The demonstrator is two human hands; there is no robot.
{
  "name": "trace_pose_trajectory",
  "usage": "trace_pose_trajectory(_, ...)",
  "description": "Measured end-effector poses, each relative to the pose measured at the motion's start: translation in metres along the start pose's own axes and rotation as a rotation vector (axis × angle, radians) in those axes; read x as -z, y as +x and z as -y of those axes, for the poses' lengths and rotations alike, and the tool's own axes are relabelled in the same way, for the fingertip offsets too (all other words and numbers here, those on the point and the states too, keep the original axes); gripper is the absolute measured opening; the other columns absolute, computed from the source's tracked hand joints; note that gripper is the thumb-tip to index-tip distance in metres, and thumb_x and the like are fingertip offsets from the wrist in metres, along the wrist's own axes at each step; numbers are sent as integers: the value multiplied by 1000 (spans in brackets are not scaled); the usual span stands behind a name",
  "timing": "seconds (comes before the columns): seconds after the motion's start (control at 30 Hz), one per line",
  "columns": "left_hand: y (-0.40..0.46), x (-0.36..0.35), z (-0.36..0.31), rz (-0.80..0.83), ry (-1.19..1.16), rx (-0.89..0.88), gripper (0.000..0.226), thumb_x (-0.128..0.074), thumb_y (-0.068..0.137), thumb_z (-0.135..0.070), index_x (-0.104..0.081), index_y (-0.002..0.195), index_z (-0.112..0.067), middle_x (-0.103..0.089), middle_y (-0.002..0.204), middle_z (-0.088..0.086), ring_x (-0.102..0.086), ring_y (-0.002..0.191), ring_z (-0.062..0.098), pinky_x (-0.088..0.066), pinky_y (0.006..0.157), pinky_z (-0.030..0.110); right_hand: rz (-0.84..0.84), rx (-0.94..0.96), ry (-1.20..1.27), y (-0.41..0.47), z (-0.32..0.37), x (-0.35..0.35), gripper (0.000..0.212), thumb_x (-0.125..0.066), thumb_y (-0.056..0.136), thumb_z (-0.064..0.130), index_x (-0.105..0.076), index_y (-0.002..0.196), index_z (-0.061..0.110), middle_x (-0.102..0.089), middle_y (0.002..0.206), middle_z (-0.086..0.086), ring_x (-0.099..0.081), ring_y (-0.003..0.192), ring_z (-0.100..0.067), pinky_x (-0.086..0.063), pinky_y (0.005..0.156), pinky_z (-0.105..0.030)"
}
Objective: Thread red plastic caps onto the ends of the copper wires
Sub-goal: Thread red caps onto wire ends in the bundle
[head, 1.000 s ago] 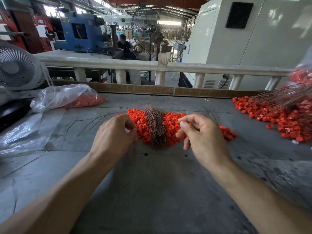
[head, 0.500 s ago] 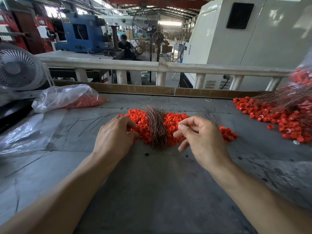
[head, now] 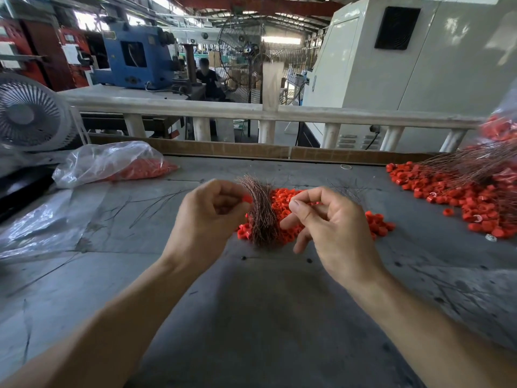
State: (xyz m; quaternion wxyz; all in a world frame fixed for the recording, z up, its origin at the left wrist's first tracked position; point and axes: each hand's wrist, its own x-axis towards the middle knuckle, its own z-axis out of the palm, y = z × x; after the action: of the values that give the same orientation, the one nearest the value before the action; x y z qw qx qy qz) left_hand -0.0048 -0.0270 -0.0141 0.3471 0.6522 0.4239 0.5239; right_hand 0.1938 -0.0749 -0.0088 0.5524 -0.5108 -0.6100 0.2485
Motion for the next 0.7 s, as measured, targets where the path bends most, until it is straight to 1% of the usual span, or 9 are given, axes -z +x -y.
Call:
trace_pose_trajectory(0.1,-8,-8,-5,121,-293,27,20,-67,89,7,-69,105,-4,-75,89,15,-67,71,16,-52,61,23,13,63,31,-3,7,-2,6,-65,99,17,-68,94,15,-74,73,-1,-60,45,-23,-54,50,-36)
trace_pose_trajectory(0.2,-11,-13,-6,172,-421,69,25,-67,86,4,-66,111,1,-71,87,14,-66,74,16,-54,66,26,35,103,39,-5,11,-4,5,-66,98,14,-68,93,13,-72,70,-2,-57,47,-23,-52,48,-31)
trace_pose_trajectory(0.33,-12,-13,-5,201,-444,67,33,-72,78,-8,-69,110,-2,-71,90,15,-66,78,18,-54,70,26,70,106,25,-7,12,-5,5,-67,97,14,-69,93,14,-71,68,2,-57,50,-12,-51,49,-31)
trace_pose_trajectory(0.43,-12,-12,-5,204,-437,54,32,-73,78,-10,-70,109,-3,-72,92,17,-66,80,21,-54,70,28,78,110,28,-8,12,-5,5,-67,97,13,-70,93,14,-71,68,3,-58,50,-6,-50,48,-26)
trace_pose_trajectory(0.53,-13,-11,-5,241,-446,38,29,-72,80,-9,-71,109,-5,-74,93,14,-68,82,20,-54,70,25,80,120,20,-8,12,-6,6,-68,96,13,-70,92,15,-70,66,5,-60,52,-3,-49,48,-23)
trace_pose_trajectory(0.57,-14,-11,-6,257,-456,30,28,-72,81,-9,-71,108,-7,-74,93,12,-69,83,19,-54,70,23,80,120,14,-8,12,-7,6,-68,96,13,-70,92,16,-70,66,6,-60,52,-4,-50,48,-25)
trace_pose_trajectory(0.63,-14,-12,-6,272,-469,19,28,-76,79,-11,-73,107,-10,-73,92,12,-69,83,19,-53,71,22,88,112,7,-8,12,-7,6,-68,97,14,-70,92,17,-69,66,4,-59,52,-10,-52,50,-35)
trace_pose_trajectory(0.67,-15,-13,-7,269,-463,15,28,-77,78,-12,-74,106,-11,-73,91,12,-69,82,19,-53,70,22,94,109,8,-9,13,-8,6,-67,97,14,-70,92,17,-69,66,4,-59,53,-12,-53,51,-37)
trace_pose_trajectory(0.7,-15,-13,-7,262,-449,11,28,-78,77,-13,-74,105,-12,-73,90,12,-68,81,19,-53,70,22,96,112,13,-9,13,-8,6,-66,98,15,-69,92,16,-69,67,3,-58,53,-12,-52,52,-37)
